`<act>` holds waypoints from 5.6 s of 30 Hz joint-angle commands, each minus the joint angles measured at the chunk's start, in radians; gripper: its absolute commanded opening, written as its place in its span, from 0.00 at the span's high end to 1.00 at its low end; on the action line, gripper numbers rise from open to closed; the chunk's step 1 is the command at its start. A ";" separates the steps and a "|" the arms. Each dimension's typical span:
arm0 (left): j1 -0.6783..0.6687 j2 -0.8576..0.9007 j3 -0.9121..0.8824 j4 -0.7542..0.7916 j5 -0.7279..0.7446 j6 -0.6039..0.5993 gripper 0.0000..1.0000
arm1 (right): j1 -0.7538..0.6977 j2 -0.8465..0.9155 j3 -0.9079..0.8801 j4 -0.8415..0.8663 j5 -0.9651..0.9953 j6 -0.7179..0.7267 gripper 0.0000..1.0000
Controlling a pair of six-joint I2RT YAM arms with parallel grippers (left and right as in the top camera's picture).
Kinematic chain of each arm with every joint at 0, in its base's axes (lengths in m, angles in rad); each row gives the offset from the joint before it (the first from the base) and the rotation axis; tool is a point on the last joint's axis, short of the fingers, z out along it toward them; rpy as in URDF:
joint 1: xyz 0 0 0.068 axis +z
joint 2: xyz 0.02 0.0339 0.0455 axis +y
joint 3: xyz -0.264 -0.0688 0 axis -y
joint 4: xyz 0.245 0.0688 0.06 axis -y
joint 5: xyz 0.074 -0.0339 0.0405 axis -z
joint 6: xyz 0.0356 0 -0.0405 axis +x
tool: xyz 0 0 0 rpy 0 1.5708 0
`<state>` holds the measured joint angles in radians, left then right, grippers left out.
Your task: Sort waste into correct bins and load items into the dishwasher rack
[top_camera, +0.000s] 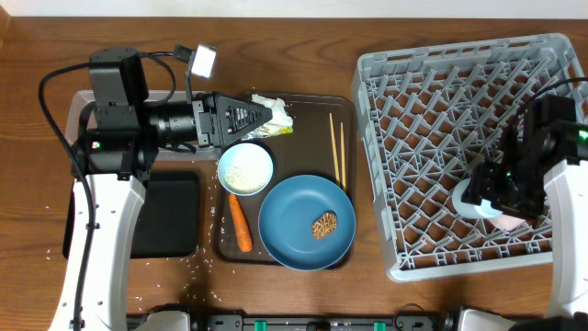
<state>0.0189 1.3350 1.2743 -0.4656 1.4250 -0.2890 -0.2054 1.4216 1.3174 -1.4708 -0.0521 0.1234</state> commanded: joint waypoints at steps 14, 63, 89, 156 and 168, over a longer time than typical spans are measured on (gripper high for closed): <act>0.004 0.000 0.020 0.004 -0.003 -0.002 0.30 | -0.009 0.044 -0.026 0.040 0.013 0.040 0.16; -0.358 0.679 -0.013 0.323 -1.392 0.274 0.23 | 0.325 -0.162 0.076 0.449 -0.266 0.108 0.16; -0.359 0.397 -0.012 0.161 -1.370 0.153 0.94 | 0.325 -0.138 0.076 0.439 -0.266 0.134 0.16; -0.450 0.686 -0.011 0.288 -1.390 0.358 0.94 | 0.325 -0.138 0.076 0.419 -0.266 0.134 0.15; -0.449 0.413 -0.008 0.190 -1.402 0.356 0.94 | 0.325 -0.138 0.076 0.424 -0.266 0.134 0.15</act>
<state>-0.4332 1.7824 1.2644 -0.2634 0.0452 0.0780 0.1062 1.2819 1.3930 -1.0500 -0.3210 0.2459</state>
